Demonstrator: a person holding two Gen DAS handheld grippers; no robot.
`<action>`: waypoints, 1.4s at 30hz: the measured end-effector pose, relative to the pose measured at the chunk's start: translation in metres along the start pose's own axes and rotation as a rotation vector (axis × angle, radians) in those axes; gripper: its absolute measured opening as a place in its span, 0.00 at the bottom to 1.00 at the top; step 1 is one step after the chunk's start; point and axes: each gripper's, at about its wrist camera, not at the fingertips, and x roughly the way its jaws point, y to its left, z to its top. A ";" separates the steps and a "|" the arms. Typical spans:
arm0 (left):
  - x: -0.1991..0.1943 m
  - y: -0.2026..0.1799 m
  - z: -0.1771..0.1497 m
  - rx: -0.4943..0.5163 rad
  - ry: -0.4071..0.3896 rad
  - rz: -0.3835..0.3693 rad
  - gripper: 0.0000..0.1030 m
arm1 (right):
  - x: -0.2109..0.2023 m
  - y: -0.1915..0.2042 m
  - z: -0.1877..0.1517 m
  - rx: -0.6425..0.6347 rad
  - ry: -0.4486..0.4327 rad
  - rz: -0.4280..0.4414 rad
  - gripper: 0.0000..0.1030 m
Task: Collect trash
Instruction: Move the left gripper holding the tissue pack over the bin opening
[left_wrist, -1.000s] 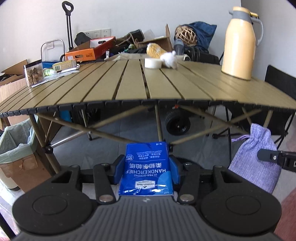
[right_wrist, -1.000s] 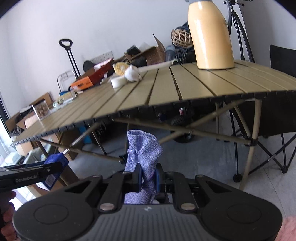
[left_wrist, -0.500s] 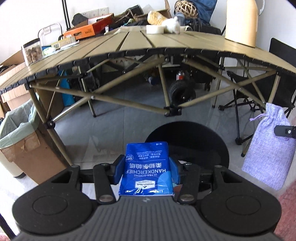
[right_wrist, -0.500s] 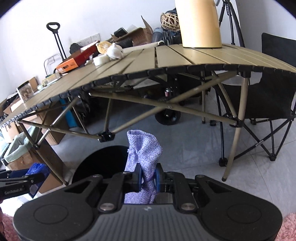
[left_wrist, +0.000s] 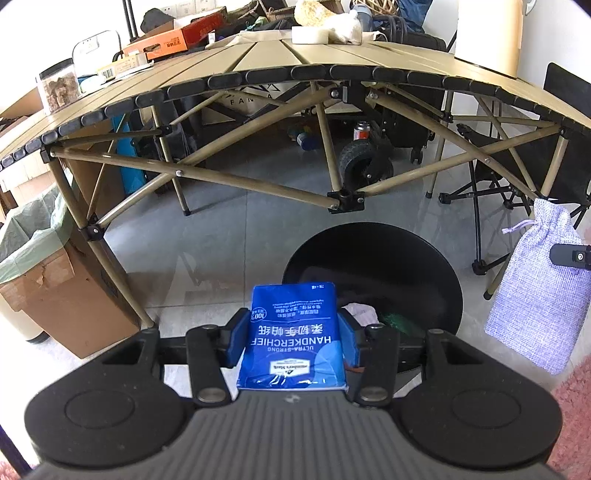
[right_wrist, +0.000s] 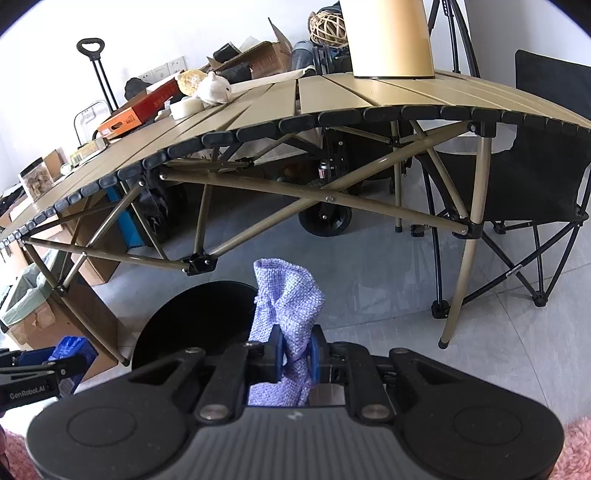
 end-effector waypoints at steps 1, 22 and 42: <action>0.000 0.000 0.000 -0.001 0.003 0.001 0.49 | 0.000 0.001 0.000 0.000 0.002 -0.001 0.13; 0.009 -0.014 0.014 -0.015 0.039 -0.026 0.49 | 0.002 -0.002 0.001 0.026 -0.007 -0.028 0.13; 0.044 -0.044 0.038 -0.008 0.105 -0.053 0.49 | 0.014 -0.010 0.007 0.075 0.000 -0.043 0.13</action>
